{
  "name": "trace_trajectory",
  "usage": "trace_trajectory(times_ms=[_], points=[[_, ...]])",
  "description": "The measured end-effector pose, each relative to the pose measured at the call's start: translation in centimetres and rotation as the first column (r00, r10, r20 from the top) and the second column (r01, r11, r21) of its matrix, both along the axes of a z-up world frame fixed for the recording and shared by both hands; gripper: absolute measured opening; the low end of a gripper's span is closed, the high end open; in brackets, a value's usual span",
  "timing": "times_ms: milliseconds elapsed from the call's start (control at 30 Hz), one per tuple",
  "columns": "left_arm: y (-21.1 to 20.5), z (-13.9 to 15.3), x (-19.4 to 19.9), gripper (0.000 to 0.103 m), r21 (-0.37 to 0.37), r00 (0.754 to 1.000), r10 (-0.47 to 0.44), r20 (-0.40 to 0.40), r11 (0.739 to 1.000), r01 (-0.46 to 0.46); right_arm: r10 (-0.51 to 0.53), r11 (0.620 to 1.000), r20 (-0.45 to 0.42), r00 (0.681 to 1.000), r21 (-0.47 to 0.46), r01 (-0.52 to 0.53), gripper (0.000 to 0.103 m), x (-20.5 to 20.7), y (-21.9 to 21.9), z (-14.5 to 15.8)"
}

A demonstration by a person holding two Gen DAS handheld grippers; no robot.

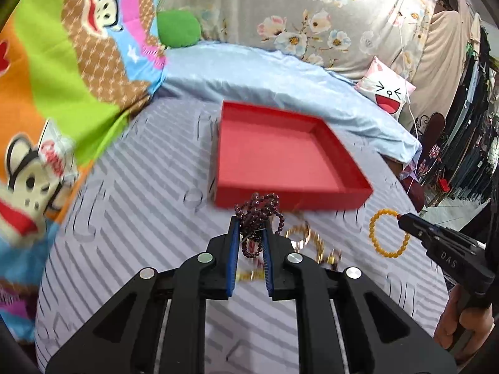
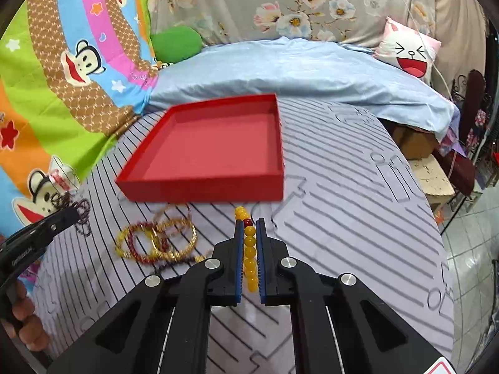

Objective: Organize jewelry
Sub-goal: 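Carry both bracelets over the red tray and open both tools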

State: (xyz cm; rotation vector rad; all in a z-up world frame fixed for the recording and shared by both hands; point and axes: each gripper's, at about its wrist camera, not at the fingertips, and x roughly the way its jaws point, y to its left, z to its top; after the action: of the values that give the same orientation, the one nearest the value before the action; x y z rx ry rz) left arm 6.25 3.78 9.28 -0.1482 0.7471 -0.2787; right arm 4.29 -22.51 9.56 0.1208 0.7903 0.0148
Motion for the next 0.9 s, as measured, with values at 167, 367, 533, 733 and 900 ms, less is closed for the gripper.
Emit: trace_trajectory(times_ms=[167, 367, 533, 733, 900], points=[[-1.1, 1.8, 4.7, 0.014, -0.004, 0.999, -0.025, 0.029, 1.000, 0.025, 0.022, 1.000, 0.038, 0.999, -0.015, -0.021, 0.007, 4.2, -0.3, 2.2], [-2.4, 2.1, 12.7, 0.014, -0.024, 0.999, -0.046, 0.018, 0.999, 0.046, 0.054, 0.998, 0.064, 0.996, -0.025, -0.053, 0.007, 11.7, 0.6, 4.2], [-3.5, 1.3, 18.8, 0.014, 0.002, 0.998, -0.063, -0.013, 0.998, 0.063, 0.075, 0.997, 0.028, 0.997, 0.018, -0.075, 0.007, 18.4, 1.8, 3.6], [-5.4, -0.4, 24.2, 0.014, 0.075, 0.997, -0.061, -0.037, 0.995, 0.064, 0.079, 0.992, -0.100, 0.992, 0.102, -0.069, 0.007, 24.7, 1.0, -0.6], [-6.3, -1.8, 26.2, 0.018, 0.093, 0.997, -0.058, -0.051, 0.994, 0.063, 0.055, 0.992, -0.191, 0.980, 0.122, -0.032, 0.008, 26.9, -0.1, -3.5]])
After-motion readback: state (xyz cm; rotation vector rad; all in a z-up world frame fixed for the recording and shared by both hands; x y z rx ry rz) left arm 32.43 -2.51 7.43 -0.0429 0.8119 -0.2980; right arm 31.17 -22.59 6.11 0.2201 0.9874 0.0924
